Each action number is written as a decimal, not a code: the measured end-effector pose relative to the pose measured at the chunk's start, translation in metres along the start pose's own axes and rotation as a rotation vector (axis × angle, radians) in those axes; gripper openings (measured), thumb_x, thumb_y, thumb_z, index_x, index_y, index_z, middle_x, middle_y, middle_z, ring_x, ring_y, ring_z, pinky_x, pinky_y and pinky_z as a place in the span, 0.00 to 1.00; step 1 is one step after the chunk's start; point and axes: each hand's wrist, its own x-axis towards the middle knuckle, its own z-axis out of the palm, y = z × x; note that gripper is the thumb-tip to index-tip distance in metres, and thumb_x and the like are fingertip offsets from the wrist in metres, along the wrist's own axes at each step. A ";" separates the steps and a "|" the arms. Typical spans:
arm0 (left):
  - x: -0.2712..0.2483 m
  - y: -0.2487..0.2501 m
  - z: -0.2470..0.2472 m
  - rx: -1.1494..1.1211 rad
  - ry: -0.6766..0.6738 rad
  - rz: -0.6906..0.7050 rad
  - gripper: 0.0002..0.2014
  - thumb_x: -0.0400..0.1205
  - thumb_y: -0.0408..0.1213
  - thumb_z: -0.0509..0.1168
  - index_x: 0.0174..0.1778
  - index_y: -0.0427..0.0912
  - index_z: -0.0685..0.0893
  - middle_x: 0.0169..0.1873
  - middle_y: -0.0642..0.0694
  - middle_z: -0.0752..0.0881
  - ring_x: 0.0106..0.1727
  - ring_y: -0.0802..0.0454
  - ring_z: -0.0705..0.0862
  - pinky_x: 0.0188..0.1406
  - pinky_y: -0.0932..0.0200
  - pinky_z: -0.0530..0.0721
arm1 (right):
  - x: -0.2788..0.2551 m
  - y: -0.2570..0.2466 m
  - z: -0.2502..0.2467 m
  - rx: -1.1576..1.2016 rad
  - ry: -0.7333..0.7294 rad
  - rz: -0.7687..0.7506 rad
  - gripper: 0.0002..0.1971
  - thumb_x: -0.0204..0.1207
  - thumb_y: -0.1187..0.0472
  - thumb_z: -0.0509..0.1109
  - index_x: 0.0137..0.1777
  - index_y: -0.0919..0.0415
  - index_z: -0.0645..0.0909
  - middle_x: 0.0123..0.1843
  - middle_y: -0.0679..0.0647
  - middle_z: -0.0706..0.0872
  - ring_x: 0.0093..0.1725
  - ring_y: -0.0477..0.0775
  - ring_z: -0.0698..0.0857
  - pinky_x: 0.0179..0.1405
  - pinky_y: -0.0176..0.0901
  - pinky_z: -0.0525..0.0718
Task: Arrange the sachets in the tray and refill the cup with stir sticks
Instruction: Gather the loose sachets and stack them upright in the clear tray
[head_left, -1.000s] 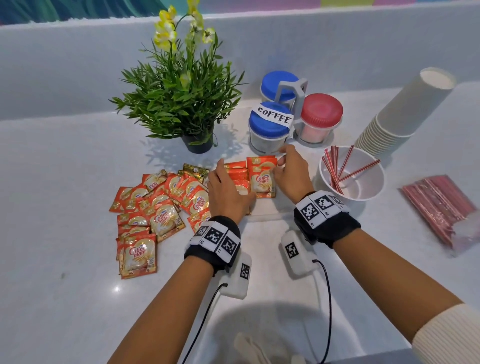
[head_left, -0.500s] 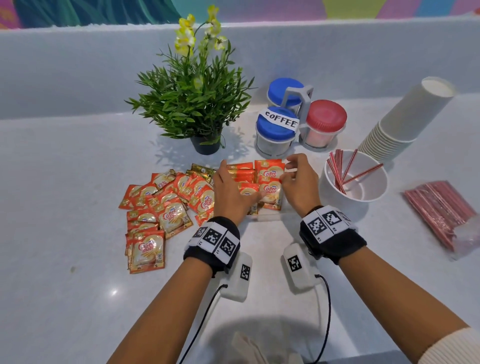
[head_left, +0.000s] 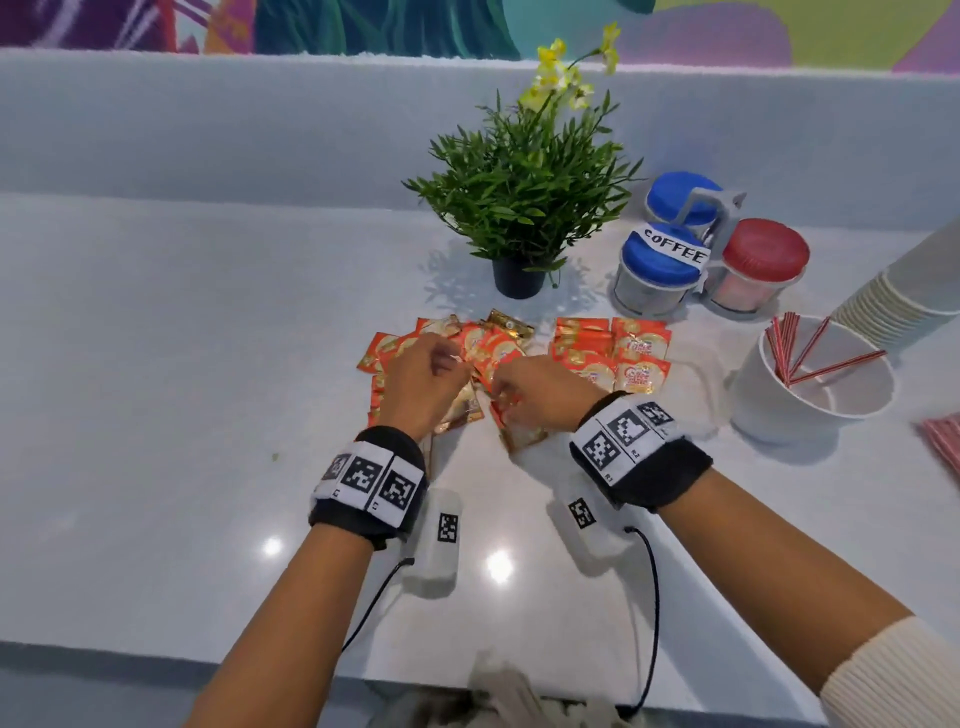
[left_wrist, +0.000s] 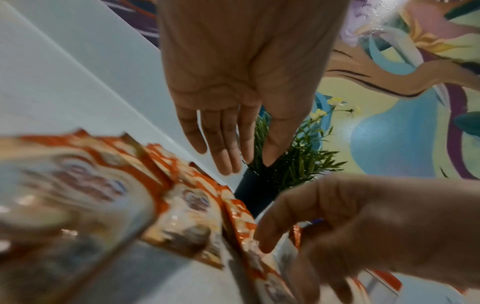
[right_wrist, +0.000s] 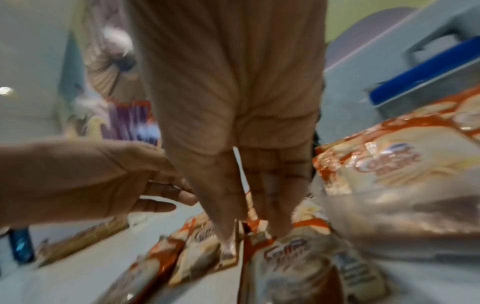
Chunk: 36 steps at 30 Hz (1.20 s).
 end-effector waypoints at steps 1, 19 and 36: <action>-0.002 -0.004 -0.003 0.016 -0.023 0.006 0.10 0.77 0.28 0.66 0.54 0.33 0.82 0.39 0.49 0.81 0.47 0.52 0.80 0.42 0.70 0.76 | 0.001 -0.002 0.003 -0.094 -0.050 0.003 0.14 0.73 0.69 0.66 0.59 0.65 0.78 0.60 0.62 0.80 0.61 0.62 0.79 0.52 0.46 0.76; -0.013 -0.040 -0.015 0.519 -0.130 -0.074 0.22 0.76 0.32 0.68 0.65 0.47 0.73 0.68 0.41 0.66 0.72 0.41 0.62 0.68 0.49 0.67 | 0.006 -0.013 0.021 -0.400 0.015 0.106 0.15 0.75 0.73 0.61 0.61 0.68 0.77 0.64 0.62 0.77 0.61 0.65 0.80 0.50 0.51 0.77; -0.013 -0.014 -0.032 -0.094 -0.245 -0.006 0.08 0.76 0.34 0.71 0.47 0.35 0.85 0.42 0.39 0.89 0.45 0.43 0.87 0.50 0.48 0.86 | 0.016 -0.040 -0.015 0.506 0.347 -0.146 0.03 0.74 0.71 0.69 0.44 0.67 0.84 0.32 0.45 0.81 0.28 0.35 0.78 0.32 0.22 0.74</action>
